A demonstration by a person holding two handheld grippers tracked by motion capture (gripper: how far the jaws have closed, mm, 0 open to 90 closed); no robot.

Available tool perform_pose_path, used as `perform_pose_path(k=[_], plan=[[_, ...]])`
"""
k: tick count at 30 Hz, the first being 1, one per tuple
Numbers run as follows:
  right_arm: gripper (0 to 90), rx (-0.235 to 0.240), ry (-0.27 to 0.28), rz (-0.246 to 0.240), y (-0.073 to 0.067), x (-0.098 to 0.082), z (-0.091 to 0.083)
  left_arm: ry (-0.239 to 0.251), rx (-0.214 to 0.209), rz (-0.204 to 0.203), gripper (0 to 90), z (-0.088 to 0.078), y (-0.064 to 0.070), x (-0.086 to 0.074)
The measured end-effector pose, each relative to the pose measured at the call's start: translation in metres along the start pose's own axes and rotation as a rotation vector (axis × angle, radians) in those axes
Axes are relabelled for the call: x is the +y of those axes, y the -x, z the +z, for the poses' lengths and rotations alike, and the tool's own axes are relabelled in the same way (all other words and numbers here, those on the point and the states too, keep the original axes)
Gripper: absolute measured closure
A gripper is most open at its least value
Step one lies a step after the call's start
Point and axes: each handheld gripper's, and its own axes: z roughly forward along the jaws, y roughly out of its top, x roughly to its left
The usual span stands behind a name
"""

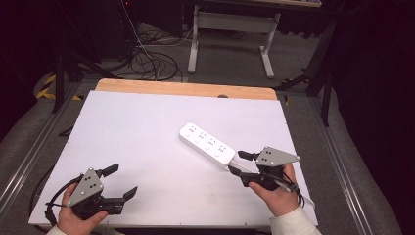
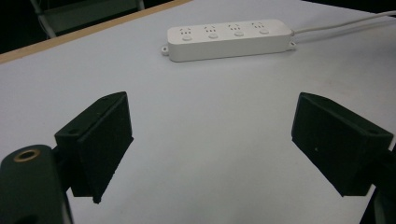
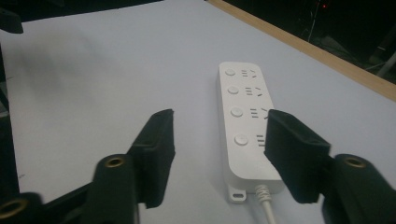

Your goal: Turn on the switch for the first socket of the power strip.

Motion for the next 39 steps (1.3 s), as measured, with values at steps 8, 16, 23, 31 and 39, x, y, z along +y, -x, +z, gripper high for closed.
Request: perform_pose_path(k=[8,16,23,31,39], plan=[[48.7,0.004,0.01,-0.004,0.003,0.004,0.002,0.0,0.0,-0.001,13.2,0.0,0.0,0.0],[55.5,0.026,-0.04,-0.003,0.006,0.012,0.009,-0.004,-0.001,0.002,13.3,0.0,0.0,0.0],[75.7,0.041,-0.092,0.051,0.012,0.016,0.014,-0.004,0.001,0.005,13.4,0.0,0.0,0.0],[90.0,0.038,-0.106,0.047,0.02,0.022,0.024,-0.005,0.004,0.007,13.5,0.001,0.0,0.0],[90.0,0.03,-0.143,0.091,0.032,0.023,0.045,-0.007,0.004,0.008,13.9,0.001,0.0,-0.001]])
